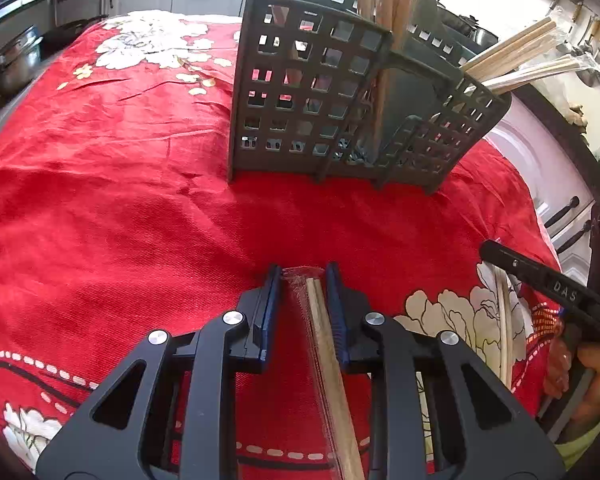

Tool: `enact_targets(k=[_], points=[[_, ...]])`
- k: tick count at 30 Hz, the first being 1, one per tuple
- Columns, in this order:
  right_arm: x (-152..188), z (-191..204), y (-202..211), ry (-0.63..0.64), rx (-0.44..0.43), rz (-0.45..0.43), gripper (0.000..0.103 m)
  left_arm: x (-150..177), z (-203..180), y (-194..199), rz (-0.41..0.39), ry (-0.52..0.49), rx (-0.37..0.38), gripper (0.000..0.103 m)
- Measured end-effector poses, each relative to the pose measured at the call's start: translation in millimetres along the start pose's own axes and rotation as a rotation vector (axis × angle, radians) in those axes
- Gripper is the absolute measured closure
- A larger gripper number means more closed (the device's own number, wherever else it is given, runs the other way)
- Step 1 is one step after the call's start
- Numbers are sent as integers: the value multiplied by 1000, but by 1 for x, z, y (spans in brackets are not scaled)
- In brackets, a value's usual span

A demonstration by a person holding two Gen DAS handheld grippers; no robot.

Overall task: Organize utensils
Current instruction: 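Close the left tool on a wooden chopstick while the right tool grasps another, then lift the left tool's chopstick over the caddy while the right tool carries its chopstick there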

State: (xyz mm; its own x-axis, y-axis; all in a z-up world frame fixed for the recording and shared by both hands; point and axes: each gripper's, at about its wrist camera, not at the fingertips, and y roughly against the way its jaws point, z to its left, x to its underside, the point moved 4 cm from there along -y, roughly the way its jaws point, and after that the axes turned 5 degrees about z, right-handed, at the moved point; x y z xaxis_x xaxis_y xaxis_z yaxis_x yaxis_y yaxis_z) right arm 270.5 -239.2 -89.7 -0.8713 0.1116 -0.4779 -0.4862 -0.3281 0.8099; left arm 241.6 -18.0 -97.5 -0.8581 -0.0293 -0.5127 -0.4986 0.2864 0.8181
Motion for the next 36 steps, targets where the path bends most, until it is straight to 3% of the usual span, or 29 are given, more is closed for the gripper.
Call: enact_targets(k=[2, 11, 24, 36], points=[[0, -6, 1, -31, -20, -12, 91, 1, 2, 1, -8, 6, 13, 89], [1, -1, 13, -62, -82, -41, 94, 6, 9, 16, -58, 45, 82, 98], [-4, 69, 87, 120, -174, -221, 96, 2, 18, 95, -265, 72, 92, 100], [-3, 117, 143, 260, -227, -362, 97, -18, 0, 160, -423, 24, 118, 101]])
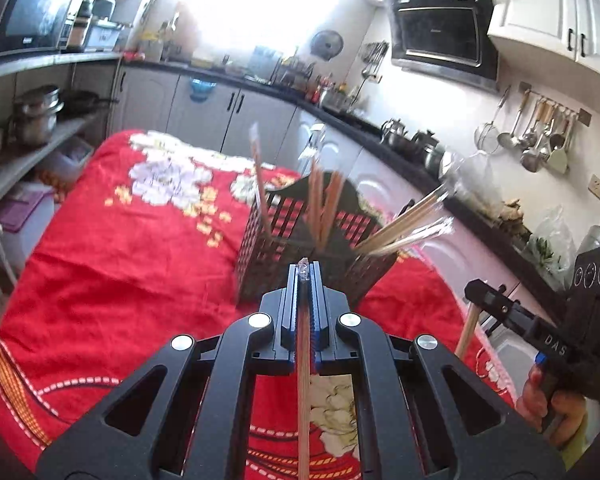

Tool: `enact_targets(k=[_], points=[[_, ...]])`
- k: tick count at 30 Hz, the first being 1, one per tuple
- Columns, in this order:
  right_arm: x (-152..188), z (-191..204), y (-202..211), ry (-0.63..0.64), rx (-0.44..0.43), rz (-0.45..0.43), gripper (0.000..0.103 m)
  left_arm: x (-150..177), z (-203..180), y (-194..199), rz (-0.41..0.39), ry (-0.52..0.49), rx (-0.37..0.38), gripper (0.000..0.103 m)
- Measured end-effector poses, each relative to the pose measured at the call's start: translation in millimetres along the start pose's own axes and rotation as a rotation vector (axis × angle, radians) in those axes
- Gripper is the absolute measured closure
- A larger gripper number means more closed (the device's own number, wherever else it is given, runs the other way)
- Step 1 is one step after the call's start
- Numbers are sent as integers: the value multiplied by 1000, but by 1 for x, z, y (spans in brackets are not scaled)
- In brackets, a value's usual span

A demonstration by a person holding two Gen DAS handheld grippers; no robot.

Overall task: Organize utensils
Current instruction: 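Lift the left tool's chopstick over the caddy while the right tool carries its chopstick there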

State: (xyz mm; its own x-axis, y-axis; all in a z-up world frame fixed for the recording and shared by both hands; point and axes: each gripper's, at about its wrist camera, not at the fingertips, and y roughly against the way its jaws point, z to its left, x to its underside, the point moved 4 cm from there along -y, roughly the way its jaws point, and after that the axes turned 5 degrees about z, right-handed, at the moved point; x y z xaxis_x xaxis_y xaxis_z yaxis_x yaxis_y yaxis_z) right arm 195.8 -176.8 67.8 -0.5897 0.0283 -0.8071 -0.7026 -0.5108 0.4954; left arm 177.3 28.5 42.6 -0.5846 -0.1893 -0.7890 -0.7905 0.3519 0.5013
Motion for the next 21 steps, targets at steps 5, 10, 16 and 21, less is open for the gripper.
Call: enact_targets(k=[5, 10, 16, 21], points=[[-12, 9, 11, 38, -1, -54, 97, -20, -15, 12, -56, -27, 11, 101], [-24, 18, 20, 73, -8, -99, 97, -42, -31, 20, -116, -53, 10, 101], [-40, 26, 29, 107, -18, -150, 98, -62, -48, 17, -150, -68, 28, 101], [-58, 22, 33, 103, -34, -183, 98, -78, -57, 9, -190, -66, 28, 101]])
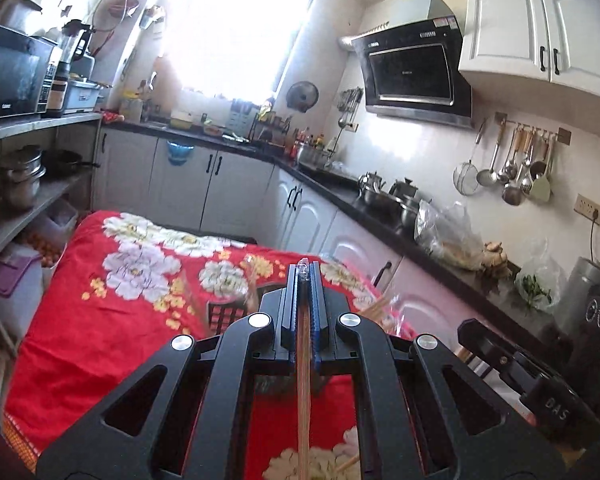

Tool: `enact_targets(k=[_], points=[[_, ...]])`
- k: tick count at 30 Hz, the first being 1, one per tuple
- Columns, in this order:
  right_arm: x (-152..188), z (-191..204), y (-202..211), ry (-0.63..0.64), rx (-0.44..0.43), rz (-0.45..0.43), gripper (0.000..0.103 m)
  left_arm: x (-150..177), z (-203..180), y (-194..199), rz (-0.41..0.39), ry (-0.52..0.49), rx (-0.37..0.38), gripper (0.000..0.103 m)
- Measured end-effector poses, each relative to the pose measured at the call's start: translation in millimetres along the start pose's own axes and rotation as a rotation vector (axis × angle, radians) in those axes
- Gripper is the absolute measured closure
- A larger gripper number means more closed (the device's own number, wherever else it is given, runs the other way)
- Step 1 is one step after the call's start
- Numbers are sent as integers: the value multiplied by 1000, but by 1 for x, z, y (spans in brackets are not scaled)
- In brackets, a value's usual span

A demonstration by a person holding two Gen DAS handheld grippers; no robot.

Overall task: Organize utensils
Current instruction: 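Lift the left tool's chopstick over the caddy while the right tool carries its chopstick there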

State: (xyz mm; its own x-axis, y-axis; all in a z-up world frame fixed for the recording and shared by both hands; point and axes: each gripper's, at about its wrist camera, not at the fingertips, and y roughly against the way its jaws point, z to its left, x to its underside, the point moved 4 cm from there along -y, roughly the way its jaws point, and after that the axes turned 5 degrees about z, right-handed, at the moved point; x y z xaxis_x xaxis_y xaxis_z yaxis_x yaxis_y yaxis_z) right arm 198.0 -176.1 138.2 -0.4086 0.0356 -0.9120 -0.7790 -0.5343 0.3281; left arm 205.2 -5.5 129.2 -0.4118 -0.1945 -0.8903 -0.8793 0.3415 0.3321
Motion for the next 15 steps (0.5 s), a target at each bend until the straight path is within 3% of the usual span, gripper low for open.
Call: enact_targets(k=[15], points=[[-43, -19, -4, -1, 12, -87, 98, -52, -28, -36, -140, -39, -33, 101]])
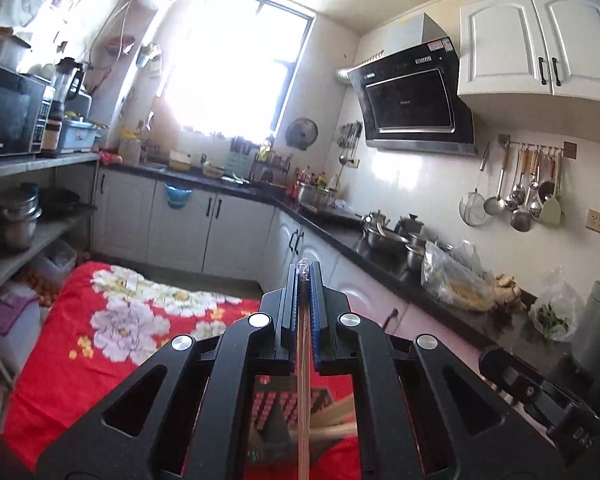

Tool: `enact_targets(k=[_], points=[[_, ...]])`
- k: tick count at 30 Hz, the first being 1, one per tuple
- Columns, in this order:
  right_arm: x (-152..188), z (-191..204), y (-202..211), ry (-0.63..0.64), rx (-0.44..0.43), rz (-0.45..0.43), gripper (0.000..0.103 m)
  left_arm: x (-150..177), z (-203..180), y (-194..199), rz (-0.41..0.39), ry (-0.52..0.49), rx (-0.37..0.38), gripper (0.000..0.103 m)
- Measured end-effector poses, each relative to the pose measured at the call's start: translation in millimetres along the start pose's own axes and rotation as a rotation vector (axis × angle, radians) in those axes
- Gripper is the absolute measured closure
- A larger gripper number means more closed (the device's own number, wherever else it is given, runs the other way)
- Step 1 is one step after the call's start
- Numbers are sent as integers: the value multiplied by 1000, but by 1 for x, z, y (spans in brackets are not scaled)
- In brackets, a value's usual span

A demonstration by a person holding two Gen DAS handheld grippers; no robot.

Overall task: Organize utensils
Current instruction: 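Lift the left tool's chopstick over the caddy while the right tool carries its chopstick there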

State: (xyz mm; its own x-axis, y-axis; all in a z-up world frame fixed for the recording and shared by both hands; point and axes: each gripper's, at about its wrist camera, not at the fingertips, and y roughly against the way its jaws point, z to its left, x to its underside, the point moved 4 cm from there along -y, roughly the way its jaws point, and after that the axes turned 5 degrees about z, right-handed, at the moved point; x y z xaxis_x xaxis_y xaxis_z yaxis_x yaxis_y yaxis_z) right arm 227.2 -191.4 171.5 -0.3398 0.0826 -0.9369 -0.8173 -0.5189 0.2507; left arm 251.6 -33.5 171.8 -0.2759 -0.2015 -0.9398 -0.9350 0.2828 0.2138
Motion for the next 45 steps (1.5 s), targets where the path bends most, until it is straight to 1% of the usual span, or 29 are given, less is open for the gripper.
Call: enact_targets(k=[3, 8, 12, 18, 22, 28, 31, 33, 38, 41, 45], points=[[-8, -3, -3, -4, 0, -9, 98, -7, -1, -11, -15, 3, -15, 101], [-23, -8, -8, -1, -3, -38, 98, -16, 6, -27, -61, 19, -72, 101], [-35, -9, -16, 7, -5, -58, 98, -21, 10, -39, -80, 39, -104, 101], [-51, -9, -24, 30, 14, -107, 98, -20, 12, -55, -110, 38, -147, 101], [-55, -14, -33, 44, 21, -140, 98, -15, 11, -66, -126, 22, -151, 101], [-51, -27, -47, 56, 53, -163, 98, 0, 4, -71, -174, -34, -154, 101], [-47, -36, -54, 58, 70, -175, 98, 6, 2, -77, -173, -49, -155, 101], [-43, -40, -61, 60, 79, -170, 98, 10, 3, -81, -162, -46, -156, 101], [-28, -50, -79, 65, 110, -147, 97, 21, 3, -83, -176, -78, -159, 101], [-22, -56, -84, 56, 113, -136, 97, 29, 1, -82, -186, -96, -146, 101], [-12, -60, -87, 46, 111, -117, 97, 36, 3, -84, -178, -92, -138, 101]])
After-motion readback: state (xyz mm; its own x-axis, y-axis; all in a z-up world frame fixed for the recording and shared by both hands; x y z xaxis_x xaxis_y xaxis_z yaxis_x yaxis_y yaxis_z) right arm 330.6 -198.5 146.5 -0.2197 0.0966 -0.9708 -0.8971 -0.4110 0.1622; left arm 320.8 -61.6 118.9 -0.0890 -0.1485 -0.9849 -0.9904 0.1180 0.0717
